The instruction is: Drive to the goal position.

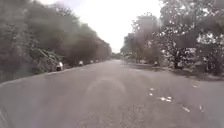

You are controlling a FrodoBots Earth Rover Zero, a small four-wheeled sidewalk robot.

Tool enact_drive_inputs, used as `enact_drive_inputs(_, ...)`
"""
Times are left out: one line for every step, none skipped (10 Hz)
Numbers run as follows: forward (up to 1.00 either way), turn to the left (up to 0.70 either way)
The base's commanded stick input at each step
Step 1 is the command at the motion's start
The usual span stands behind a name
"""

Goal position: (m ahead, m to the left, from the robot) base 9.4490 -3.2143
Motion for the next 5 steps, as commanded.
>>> enact_drive_inputs(0.7, 0.0)
enact_drive_inputs(0.7, 0.0)
enact_drive_inputs(0.7, 0.0)
enact_drive_inputs(0.7, 0.0)
enact_drive_inputs(0.7, 0.0)
